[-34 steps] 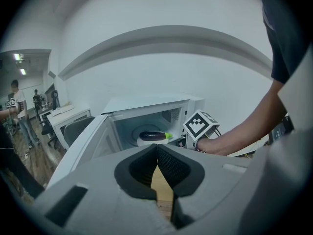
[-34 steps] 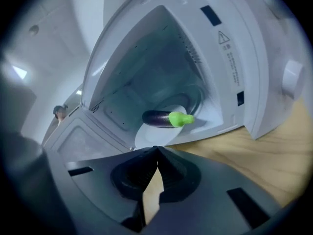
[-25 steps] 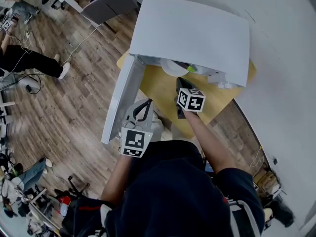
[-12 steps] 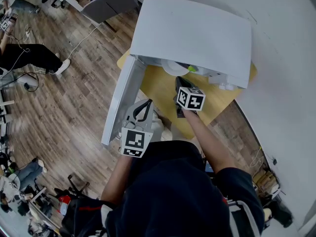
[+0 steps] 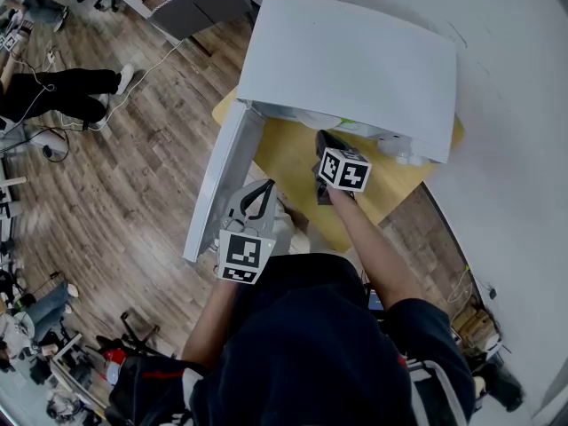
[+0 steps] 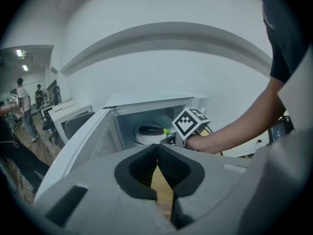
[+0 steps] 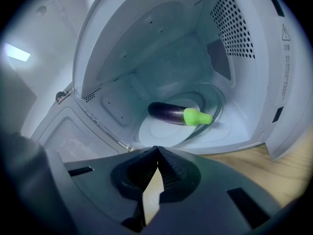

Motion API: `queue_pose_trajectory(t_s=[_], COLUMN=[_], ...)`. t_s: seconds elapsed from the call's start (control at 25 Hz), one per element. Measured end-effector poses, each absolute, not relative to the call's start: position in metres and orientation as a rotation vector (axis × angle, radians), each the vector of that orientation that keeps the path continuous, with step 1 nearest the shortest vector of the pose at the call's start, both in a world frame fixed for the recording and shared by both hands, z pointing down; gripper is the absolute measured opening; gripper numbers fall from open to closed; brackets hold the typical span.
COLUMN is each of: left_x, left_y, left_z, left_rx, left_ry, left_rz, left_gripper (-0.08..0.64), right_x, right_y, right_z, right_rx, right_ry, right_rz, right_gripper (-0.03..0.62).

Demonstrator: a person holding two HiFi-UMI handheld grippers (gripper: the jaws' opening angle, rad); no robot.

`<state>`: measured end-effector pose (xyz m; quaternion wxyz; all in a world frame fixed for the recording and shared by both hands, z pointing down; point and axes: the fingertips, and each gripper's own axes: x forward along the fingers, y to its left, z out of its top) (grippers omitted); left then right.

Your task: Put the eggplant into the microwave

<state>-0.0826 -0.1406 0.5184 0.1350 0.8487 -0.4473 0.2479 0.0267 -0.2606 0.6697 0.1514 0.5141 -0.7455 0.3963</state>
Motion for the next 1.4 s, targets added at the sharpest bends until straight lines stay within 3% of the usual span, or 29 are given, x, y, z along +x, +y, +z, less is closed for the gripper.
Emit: queue_pose_trajectory(t_s=[1.4], left_x=[-0.093], left_y=[-0.15], left_z=[0.523], left_rx=[2.434], left_ry=[-1.313], left_rz=[0.714], left_gripper=[0.017], right_x=[0.022], right_y=[-0.294], right_z=[0.667], right_rx=[1.48], right_ry=[-2.158], right_rz=[1.167], right_gripper=[0.012])
